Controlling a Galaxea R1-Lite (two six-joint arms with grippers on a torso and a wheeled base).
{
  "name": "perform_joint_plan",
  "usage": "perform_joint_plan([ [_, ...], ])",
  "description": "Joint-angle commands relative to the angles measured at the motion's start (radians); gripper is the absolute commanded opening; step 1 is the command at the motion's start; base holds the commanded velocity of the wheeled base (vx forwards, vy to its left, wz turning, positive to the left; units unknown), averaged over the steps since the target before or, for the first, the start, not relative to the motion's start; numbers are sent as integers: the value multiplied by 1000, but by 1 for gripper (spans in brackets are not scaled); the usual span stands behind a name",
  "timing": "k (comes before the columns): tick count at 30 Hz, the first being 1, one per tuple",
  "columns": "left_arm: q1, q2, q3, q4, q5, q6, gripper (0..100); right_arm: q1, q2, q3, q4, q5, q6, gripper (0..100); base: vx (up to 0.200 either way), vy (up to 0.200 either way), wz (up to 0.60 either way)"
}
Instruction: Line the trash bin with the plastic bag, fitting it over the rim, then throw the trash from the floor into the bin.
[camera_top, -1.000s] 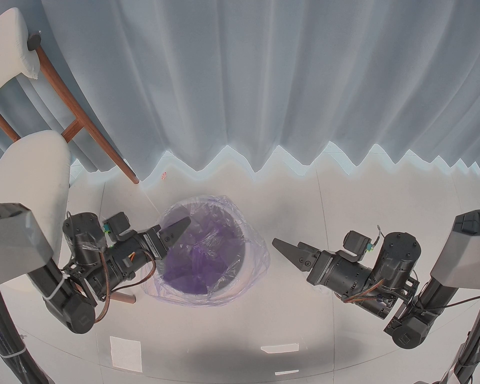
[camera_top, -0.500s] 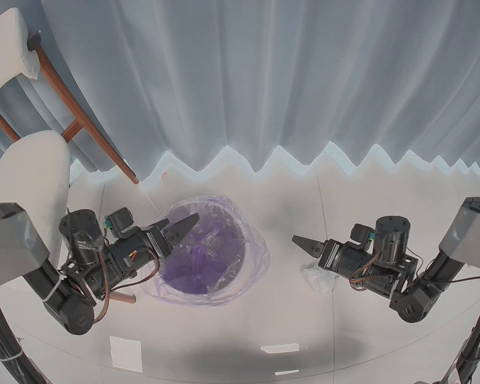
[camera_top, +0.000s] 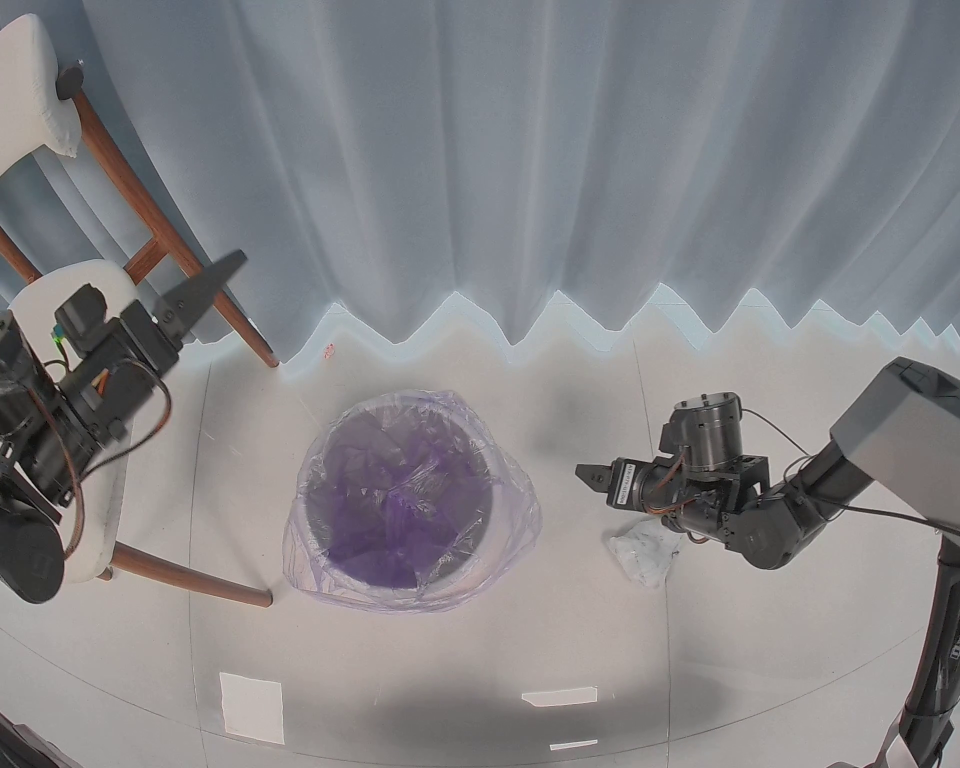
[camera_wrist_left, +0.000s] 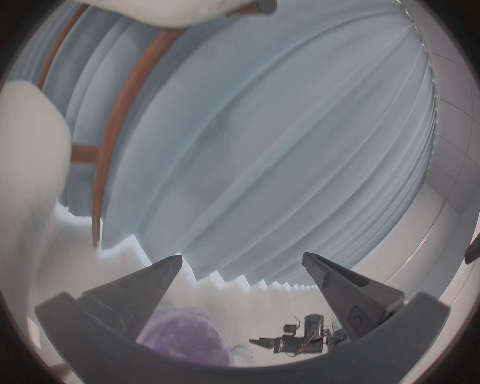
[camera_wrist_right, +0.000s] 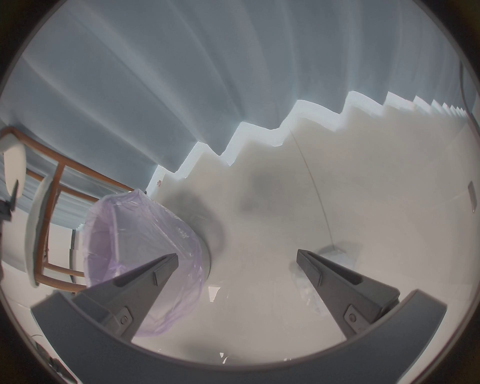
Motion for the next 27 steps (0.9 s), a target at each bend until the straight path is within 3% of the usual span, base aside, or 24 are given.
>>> perform_joint_plan([
  [1, 125, -93, -43, -5, -72, -32, 100, 41, 145, -112, 32, -51, -23, 100, 0, -200, 0],
  [19, 161, -184, -41, 0, -137, -36, 100, 53, 234, -148, 95, -61, 28, 100, 0, -200, 0],
  [27, 168, -187, -40, -2, -129, -36, 100, 70, 380, -237, 89, -135, -1, 100, 0, 0, 0],
])
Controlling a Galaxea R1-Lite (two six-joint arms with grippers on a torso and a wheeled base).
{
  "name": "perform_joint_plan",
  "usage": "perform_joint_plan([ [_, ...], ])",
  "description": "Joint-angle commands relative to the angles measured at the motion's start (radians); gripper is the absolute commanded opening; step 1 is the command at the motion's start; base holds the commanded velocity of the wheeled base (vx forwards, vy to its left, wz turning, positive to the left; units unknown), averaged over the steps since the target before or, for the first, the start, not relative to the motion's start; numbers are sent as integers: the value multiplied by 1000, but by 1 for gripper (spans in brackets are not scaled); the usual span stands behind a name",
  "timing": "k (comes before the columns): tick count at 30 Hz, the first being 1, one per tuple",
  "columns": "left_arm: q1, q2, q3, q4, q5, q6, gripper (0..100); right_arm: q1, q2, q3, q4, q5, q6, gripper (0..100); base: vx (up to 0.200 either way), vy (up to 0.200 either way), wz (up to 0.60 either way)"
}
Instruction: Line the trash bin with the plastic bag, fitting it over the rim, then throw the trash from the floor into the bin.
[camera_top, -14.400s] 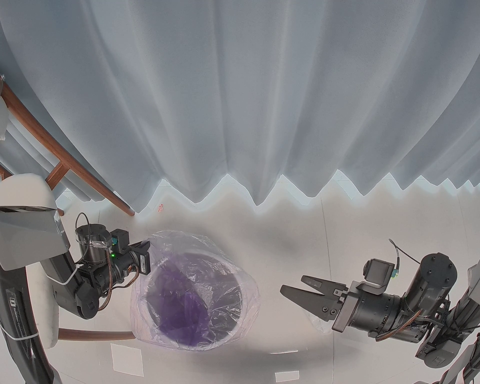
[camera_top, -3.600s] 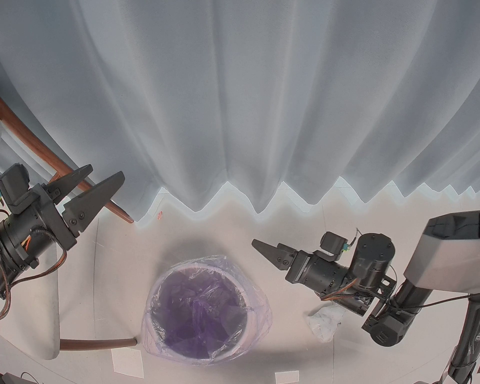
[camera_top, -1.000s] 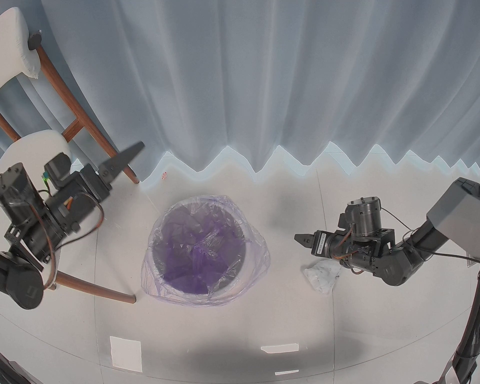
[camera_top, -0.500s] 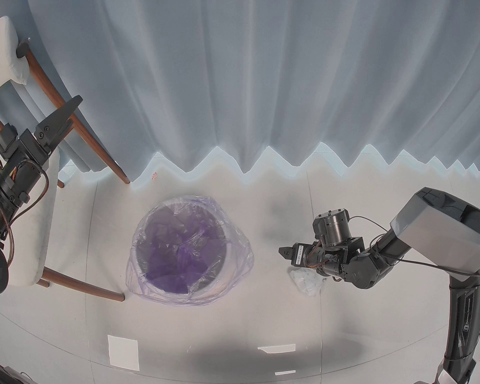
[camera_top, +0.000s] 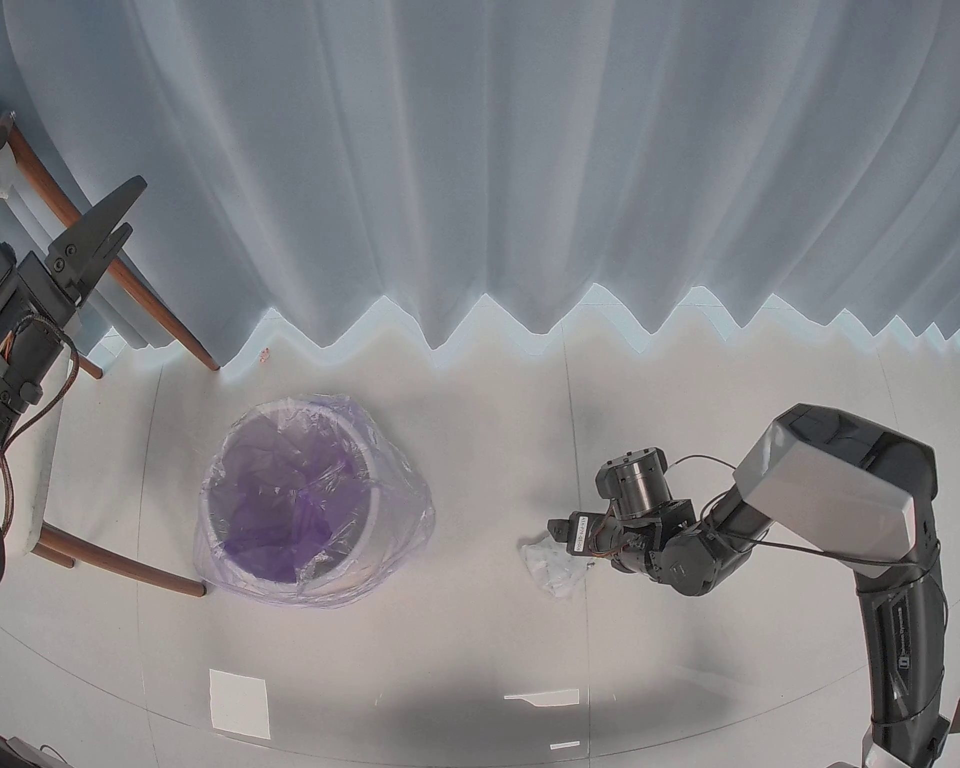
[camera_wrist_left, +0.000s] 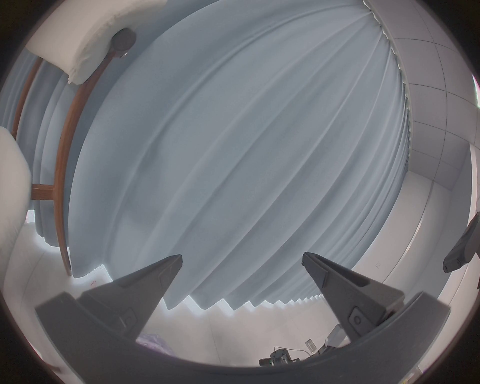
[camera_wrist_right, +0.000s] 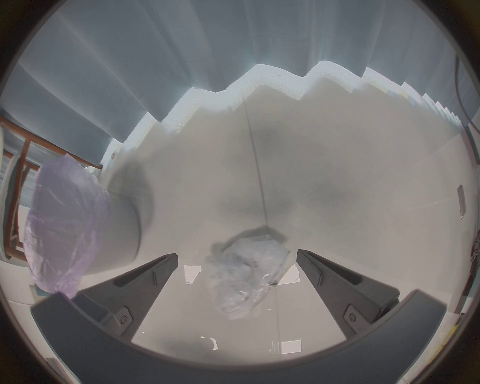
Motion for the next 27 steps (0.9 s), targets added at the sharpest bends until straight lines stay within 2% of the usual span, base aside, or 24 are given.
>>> perform_joint_plan([
  [1, 4, -7, 0, -1, 1, 0, 100, 10, 126, -49, -7, -16, -17, 100, 0, 0, 0],
  [7, 18, 0, -14, -2, 19, -6, 100, 41, 140, -67, 3, -15, -29, 100, 0, 0, 0],
  [13, 18, -16, -19, 6, 21, -97, 100, 51, 154, -114, 7, -15, -35, 100, 0, 0, 0],
  [16, 18, -17, -19, 9, 21, -98, 100, 51, 157, -130, 26, -15, -35, 100, -200, 0, 0],
  [20, 18, -17, -14, 10, -11, -98, 100, 34, 180, -221, 96, -15, -27, 100, -200, 0, 0],
  [27, 18, -22, -7, 4, -16, -97, 100, 22, 215, -357, 220, -13, -15, 100, -200, 0, 0],
])
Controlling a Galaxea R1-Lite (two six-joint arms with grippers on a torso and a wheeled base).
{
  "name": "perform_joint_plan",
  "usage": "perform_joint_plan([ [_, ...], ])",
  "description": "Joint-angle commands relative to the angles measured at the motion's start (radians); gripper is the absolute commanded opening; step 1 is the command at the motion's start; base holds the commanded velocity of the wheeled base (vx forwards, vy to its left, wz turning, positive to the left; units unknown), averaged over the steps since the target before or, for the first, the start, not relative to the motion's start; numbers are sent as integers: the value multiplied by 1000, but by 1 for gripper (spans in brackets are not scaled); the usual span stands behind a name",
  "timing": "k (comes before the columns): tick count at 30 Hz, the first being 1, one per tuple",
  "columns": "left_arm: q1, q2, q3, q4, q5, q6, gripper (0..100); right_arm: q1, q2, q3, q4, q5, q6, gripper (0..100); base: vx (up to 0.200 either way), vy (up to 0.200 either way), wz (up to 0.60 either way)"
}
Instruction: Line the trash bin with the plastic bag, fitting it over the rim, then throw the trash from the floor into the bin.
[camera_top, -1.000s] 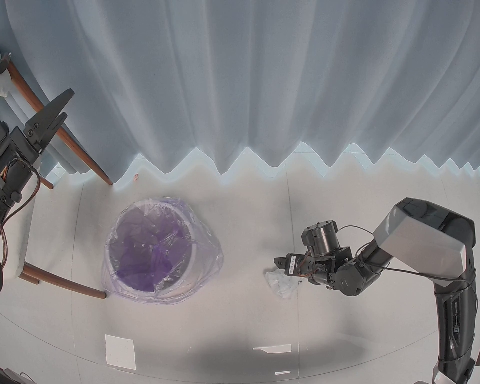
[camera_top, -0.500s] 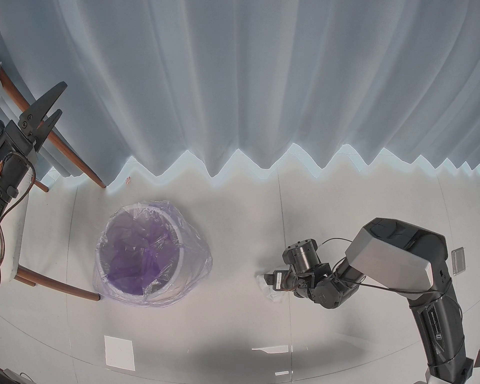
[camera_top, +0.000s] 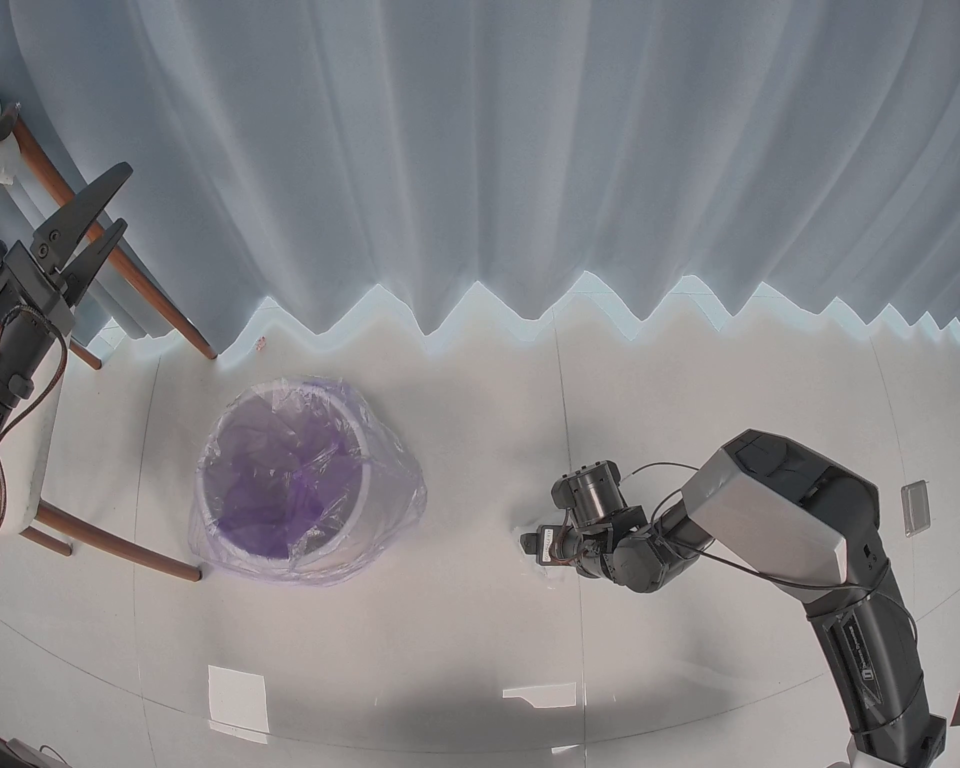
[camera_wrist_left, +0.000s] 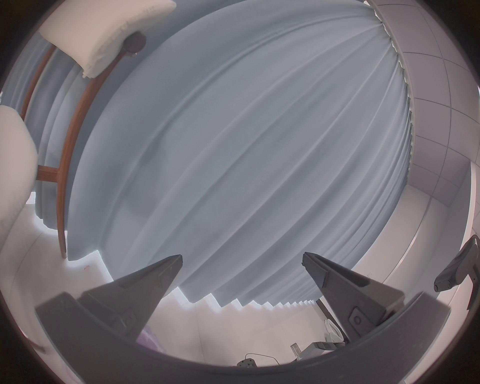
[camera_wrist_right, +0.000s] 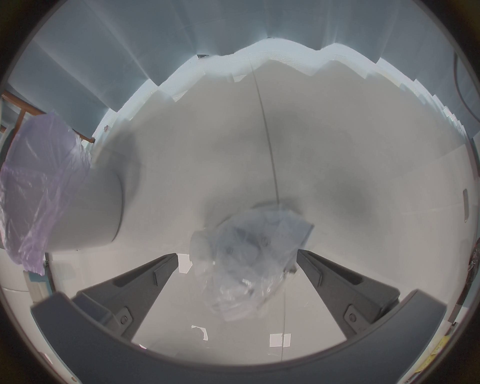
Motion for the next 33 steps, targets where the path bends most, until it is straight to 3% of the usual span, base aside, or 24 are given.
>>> perform_joint_plan([
  [1, 0, -5, 13, -11, -1, 6, 100, -8, 38, -98, 72, 0, 14, 100, 0, 0, 0],
  [22, 0, -23, 30, -13, -6, 9, 100, -12, 162, -486, 361, 2, 81, 100, 0, 0, 0],
  [23, 0, -23, 30, -13, -6, 9, 100, -12, 164, -490, 370, 2, 88, 0, 0, 0, 0],
  [28, 0, -34, 30, -11, -6, 9, 100, -12, 162, -492, 381, 2, 118, 0, 0, 0, 0],
  [33, 0, -39, 39, -11, -7, 10, 100, -20, 158, -495, 376, 14, 201, 0, 0, 0, 0],
])
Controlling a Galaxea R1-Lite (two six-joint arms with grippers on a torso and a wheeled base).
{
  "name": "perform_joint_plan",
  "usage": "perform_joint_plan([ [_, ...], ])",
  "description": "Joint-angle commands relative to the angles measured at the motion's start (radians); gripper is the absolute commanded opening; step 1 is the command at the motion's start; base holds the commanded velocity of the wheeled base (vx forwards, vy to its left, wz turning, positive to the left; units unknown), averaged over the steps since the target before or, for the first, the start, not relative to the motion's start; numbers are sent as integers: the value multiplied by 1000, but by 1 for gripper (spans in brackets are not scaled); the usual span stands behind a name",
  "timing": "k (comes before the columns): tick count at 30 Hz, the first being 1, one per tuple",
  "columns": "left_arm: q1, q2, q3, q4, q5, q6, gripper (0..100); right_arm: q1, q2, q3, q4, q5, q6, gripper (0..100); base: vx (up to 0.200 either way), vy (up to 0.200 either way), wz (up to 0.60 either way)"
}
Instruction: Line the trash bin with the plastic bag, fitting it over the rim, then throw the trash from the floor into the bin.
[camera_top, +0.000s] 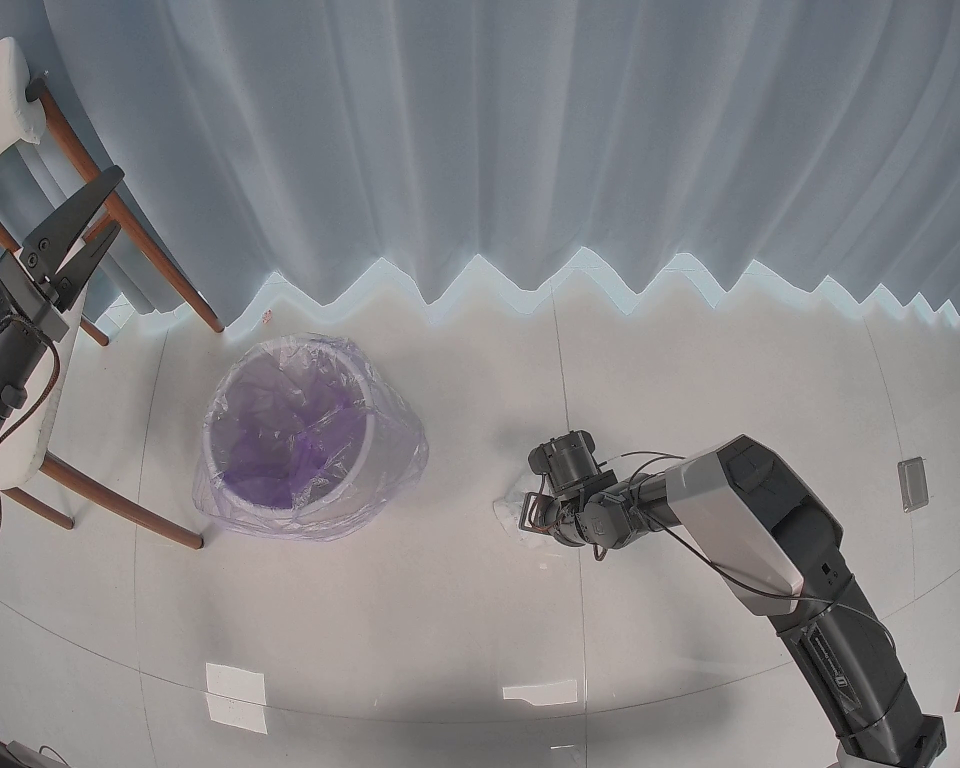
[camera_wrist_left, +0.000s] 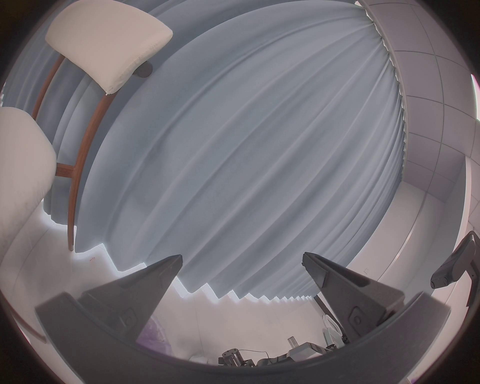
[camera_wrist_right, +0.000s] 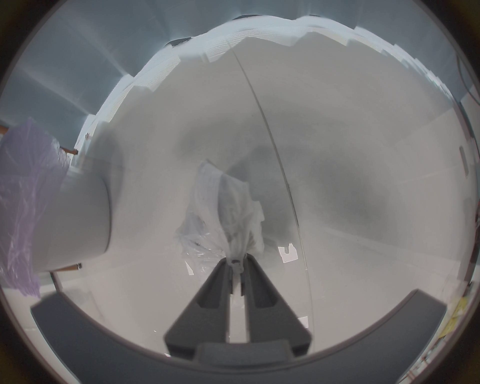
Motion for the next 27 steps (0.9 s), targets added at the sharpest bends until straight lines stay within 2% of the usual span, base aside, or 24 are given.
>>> perform_joint_plan([
  [1, 1, -6, 10, 0, -1, 1, 100, -7, -10, 0, -5, 6, 45, 0, 0, 0, 0],
  [5, 2, -6, 13, 2, -1, 1, 100, 4, -179, 93, -8, 15, 151, 0, 0, 0, 0],
  [9, -1, -17, 62, 5, -2, 22, 100, 44, -444, 353, -36, 129, 203, 0, 0, 0, 0],
  [12, -2, -16, 81, 11, -2, 116, 100, 91, -602, 563, -141, 149, 191, 0, 133, 0, 0],
  [14, -1, -13, 93, 9, -5, 203, 100, 140, -706, 727, -275, 149, 162, 0, 200, 0, 0],
  [15, -1, -13, 93, 9, -5, 203, 100, 140, -706, 727, -275, 149, 162, 0, 200, 0, 0],
  [16, -1, -14, 101, 11, -17, 243, 100, 169, -771, 834, -364, 150, 124, 0, 200, 0, 0],
  [19, -5, -26, 119, 11, -59, 254, 100, 225, -848, 994, -514, 150, 61, 0, 200, 0, 0],
  [23, -5, -45, 122, 12, -80, 252, 100, 277, -917, 1115, -657, 150, 29, 0, 200, 0, 0],
  [27, -8, -46, 121, 11, -80, 252, 100, 304, -955, 1158, -695, 156, 12, 0, 200, 100, 0],
])
